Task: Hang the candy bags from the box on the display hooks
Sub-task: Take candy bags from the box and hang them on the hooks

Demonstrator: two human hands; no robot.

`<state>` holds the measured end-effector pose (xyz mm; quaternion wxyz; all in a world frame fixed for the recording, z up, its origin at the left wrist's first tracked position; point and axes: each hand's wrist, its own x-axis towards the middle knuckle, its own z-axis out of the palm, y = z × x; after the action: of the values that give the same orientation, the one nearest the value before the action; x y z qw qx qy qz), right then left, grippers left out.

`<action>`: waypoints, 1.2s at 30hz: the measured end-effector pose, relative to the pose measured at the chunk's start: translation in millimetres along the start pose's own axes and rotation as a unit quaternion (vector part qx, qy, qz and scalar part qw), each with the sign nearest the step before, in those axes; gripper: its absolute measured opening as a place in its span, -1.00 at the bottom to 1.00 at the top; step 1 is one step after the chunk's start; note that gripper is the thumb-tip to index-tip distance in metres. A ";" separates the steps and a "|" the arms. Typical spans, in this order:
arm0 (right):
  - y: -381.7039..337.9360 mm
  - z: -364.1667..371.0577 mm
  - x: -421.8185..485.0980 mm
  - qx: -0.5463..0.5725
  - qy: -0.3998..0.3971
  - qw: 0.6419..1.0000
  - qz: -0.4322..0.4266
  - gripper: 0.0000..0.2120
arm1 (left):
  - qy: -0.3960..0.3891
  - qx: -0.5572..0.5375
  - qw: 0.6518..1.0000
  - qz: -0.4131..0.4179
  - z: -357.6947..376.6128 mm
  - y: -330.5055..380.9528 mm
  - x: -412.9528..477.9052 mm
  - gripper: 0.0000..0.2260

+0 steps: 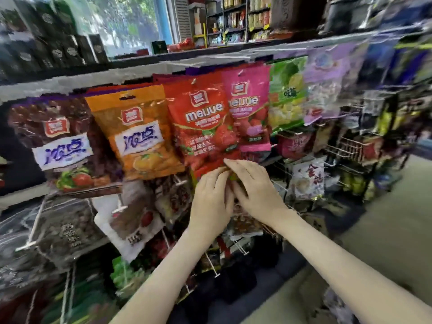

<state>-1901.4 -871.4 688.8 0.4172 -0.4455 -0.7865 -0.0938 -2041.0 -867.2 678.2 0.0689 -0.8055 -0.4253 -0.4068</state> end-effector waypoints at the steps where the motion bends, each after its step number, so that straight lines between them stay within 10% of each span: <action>1: 20.4 -14.9 -17.7 -0.005 -0.013 1.000 0.027 -0.59 | -0.024 -0.012 1.000 0.002 21.4 19.4 2.3 -0.67; 15: 275.1 -169.2 -293.0 -0.081 -0.111 0.889 0.437 -0.59 | -0.342 -0.143 0.929 -0.006 315.2 258.4 -32.8 -0.69; 36: 560.2 26.4 -553.4 -0.001 -0.270 0.649 0.711 -0.53 | -0.607 -0.112 0.773 -0.143 737.2 244.8 -111.0 -0.65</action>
<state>-1339.0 -874.3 136.9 0.1246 -0.8744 -0.3066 0.3548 -1453.7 -754.0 170.2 -0.3534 -0.8169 -0.4405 0.1173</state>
